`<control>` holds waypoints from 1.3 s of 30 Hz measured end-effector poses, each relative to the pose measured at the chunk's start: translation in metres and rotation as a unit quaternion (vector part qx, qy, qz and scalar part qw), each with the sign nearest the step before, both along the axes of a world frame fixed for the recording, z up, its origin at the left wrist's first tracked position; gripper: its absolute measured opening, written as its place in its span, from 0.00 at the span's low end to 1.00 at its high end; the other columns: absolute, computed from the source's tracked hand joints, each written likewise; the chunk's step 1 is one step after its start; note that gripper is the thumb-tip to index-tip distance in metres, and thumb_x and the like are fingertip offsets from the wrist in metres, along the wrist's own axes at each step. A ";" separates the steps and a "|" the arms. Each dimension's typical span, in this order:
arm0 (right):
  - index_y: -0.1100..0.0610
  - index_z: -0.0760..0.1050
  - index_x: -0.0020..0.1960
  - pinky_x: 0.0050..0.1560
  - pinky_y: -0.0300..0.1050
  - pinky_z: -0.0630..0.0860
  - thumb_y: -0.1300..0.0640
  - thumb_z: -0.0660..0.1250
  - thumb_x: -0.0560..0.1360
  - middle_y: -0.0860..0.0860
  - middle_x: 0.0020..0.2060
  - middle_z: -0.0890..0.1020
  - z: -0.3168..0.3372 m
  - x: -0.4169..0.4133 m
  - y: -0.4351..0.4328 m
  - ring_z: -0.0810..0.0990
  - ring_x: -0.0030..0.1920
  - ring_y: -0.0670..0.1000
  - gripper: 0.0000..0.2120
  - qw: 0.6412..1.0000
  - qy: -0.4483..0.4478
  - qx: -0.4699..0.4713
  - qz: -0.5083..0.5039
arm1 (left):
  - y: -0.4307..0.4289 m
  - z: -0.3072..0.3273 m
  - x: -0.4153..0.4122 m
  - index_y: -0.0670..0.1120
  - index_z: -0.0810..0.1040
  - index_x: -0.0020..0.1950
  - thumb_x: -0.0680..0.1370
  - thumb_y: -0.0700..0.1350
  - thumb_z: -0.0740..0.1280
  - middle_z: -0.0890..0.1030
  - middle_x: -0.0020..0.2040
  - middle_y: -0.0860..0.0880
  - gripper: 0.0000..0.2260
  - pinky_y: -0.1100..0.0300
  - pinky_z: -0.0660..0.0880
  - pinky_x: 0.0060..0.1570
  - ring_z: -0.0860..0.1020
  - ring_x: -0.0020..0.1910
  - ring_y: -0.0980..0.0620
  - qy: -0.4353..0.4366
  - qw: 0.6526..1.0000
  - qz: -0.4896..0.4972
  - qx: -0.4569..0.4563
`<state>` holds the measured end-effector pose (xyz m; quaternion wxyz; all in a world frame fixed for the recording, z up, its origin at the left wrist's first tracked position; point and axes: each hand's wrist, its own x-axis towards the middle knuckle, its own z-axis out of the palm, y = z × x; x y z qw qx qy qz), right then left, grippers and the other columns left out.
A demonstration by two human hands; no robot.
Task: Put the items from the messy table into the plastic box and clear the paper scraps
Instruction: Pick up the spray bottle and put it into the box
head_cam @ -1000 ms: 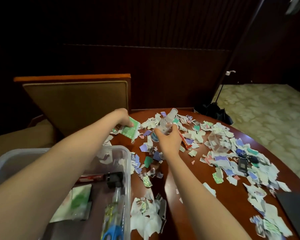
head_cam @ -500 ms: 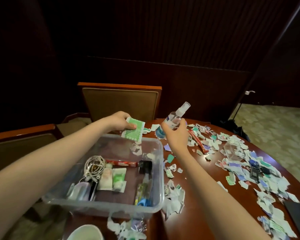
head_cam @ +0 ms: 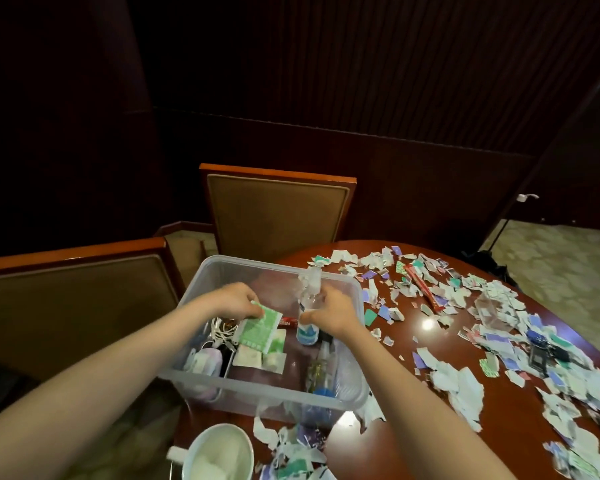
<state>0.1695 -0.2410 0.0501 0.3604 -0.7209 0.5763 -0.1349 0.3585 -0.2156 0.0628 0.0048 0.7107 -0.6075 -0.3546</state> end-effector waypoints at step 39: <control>0.58 0.68 0.67 0.56 0.45 0.75 0.60 0.70 0.72 0.56 0.61 0.77 -0.036 0.016 -0.001 0.77 0.59 0.56 0.24 0.999 0.015 -0.003 -0.038 | 0.014 -0.056 -0.014 0.42 0.77 0.53 0.76 0.42 0.66 0.76 0.47 0.48 0.08 0.57 0.72 0.44 0.78 0.48 0.48 -0.287 0.920 -0.215 0.156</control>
